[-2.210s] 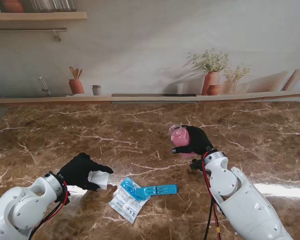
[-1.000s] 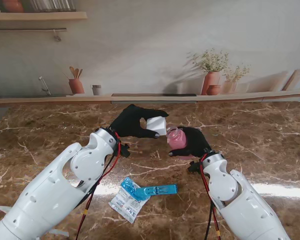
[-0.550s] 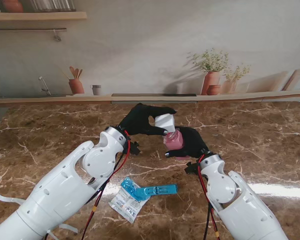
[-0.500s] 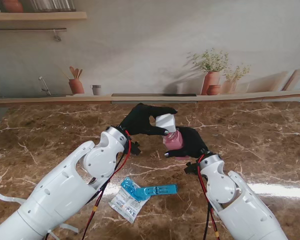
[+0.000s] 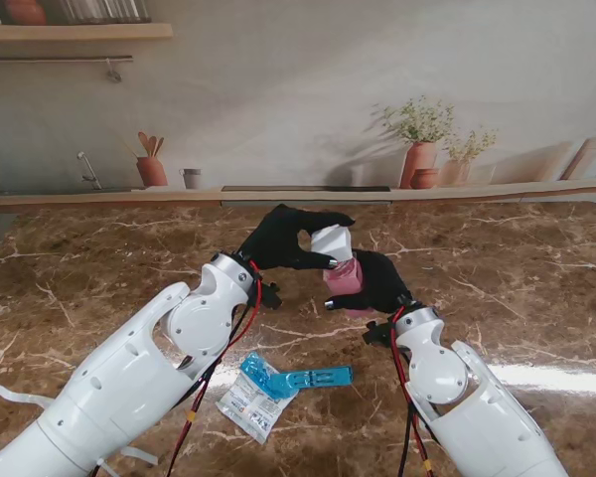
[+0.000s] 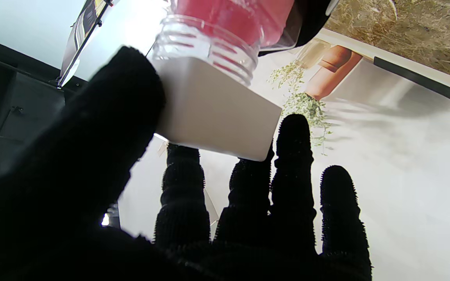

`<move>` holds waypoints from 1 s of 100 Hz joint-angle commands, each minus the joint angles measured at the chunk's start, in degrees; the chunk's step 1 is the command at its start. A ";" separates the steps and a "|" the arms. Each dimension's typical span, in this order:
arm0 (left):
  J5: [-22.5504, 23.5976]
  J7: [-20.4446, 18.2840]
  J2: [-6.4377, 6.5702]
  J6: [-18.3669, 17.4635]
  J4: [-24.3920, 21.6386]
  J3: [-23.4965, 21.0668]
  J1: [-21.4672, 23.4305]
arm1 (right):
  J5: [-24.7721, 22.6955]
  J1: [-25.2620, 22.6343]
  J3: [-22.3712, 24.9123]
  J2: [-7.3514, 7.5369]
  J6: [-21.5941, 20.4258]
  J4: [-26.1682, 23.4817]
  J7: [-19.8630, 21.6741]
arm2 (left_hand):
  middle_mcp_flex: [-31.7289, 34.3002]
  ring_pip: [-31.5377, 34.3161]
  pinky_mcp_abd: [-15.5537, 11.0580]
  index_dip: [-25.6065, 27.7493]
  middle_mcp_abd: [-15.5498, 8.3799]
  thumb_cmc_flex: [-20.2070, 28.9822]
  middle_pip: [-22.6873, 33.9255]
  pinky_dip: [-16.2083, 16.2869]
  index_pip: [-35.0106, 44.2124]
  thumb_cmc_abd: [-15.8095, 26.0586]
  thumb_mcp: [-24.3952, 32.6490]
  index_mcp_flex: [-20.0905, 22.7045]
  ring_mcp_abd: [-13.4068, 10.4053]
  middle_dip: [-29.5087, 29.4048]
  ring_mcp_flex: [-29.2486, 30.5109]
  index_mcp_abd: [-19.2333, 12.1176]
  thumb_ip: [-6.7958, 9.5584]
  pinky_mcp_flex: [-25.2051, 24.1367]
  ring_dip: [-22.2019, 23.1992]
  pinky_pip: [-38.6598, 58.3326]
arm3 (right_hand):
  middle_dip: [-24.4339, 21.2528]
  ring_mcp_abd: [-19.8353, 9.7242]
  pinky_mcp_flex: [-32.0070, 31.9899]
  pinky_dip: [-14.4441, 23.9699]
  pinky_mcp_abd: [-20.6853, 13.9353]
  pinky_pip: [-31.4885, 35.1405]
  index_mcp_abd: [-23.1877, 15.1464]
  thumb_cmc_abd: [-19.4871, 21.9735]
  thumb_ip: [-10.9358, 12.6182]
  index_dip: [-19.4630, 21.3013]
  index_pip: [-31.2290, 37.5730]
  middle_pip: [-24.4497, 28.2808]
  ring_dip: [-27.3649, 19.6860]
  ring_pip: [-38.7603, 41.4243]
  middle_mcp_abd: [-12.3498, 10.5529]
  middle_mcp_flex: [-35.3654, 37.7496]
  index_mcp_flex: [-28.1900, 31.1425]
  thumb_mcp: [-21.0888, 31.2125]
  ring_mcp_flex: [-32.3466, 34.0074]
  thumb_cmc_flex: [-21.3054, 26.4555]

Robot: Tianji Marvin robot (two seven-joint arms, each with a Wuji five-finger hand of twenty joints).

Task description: Fill the seasoning bottle

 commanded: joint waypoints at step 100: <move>1.13 -3.61 1.10 -0.65 -1.42 -0.57 0.13 | 0.31 -0.45 0.17 0.15 0.92 -1.92 2.49 | 9.78 -0.38 -0.25 -2.07 -10.52 7.46 5.86 1.12 60.33 7.03 6.23 2.21 -0.64 1.88 2.18 -1.91 1.94 -1.59 0.23 -0.15 | 1.59 -5.54 1.06 2.05 -2.17 1.20 -10.96 21.61 4.13 1.83 10.59 5.87 5.00 12.40 -6.44 3.74 10.57 20.70 4.17 18.65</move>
